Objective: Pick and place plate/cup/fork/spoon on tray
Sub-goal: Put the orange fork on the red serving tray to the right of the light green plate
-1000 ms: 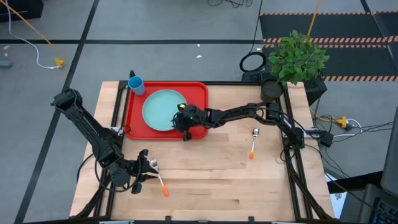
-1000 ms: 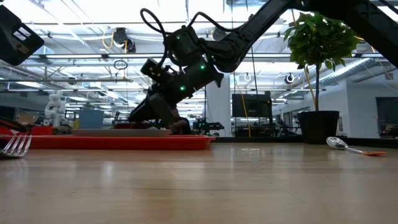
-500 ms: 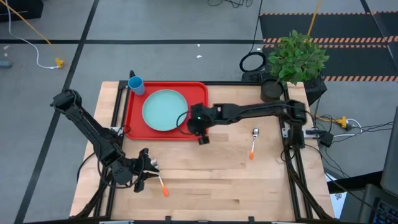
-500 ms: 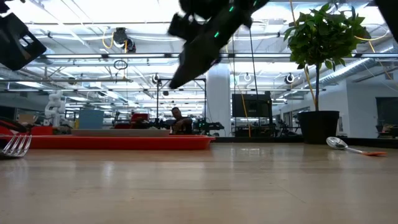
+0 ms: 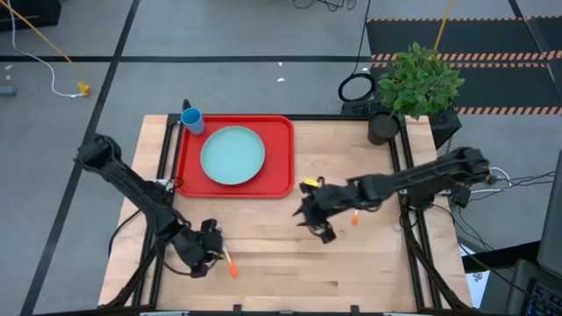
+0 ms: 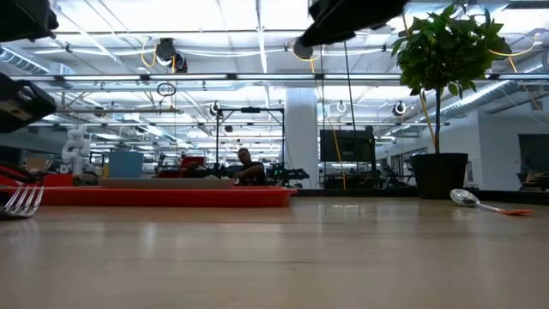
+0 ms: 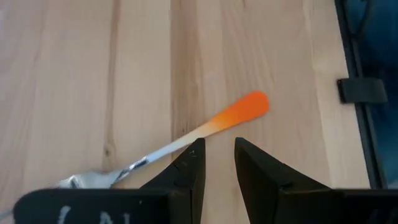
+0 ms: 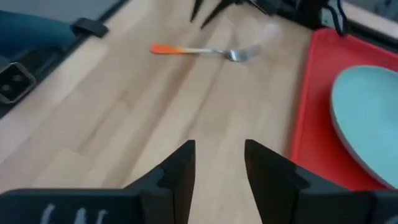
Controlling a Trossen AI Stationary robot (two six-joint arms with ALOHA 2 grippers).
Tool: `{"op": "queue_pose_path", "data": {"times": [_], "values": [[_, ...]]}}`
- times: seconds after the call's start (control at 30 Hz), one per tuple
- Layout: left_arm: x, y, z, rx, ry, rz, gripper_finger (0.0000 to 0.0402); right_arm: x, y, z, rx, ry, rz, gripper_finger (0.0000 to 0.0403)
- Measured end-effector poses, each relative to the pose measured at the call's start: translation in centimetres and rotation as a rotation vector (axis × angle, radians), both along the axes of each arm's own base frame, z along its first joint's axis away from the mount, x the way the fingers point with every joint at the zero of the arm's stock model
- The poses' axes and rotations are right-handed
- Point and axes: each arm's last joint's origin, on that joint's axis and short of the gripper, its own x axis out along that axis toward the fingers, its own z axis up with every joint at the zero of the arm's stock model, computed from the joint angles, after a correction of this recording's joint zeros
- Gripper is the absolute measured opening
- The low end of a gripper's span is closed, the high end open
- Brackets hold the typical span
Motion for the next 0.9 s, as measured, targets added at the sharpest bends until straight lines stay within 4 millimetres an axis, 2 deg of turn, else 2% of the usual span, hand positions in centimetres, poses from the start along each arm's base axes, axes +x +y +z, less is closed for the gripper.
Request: {"op": "queue_pose_path", "data": {"times": [0.17, 0.4, 0.57, 0.77, 0.9], "values": [[1.0, 0.1, 0.2, 0.118, 0.059, -0.067, 0.0088, -3.2, 0.1, -0.4, 0.020, -0.090, -0.012, 0.0132], [1.5, 1.1, -0.6, 0.266, 0.133, -0.149, 0.0088, -6.0, -0.8, 0.2, 0.087, -0.127, -0.144, 0.0132], [1.9, 1.4, -0.8, 0.325, 0.109, -0.245, 0.0088, -6.8, -1.0, -0.1, 0.131, -0.113, -0.169, 0.0132], [1.8, 1.5, -0.8, 0.414, 0.081, -0.396, 0.0088, -6.8, -0.9, -0.6, 0.154, -0.095, -0.182, 0.0132], [1.9, 1.6, -0.8, 0.435, 0.071, -0.428, 0.0088, -6.8, -0.8, -0.6, 0.163, -0.096, -0.186, 0.0132]]}}
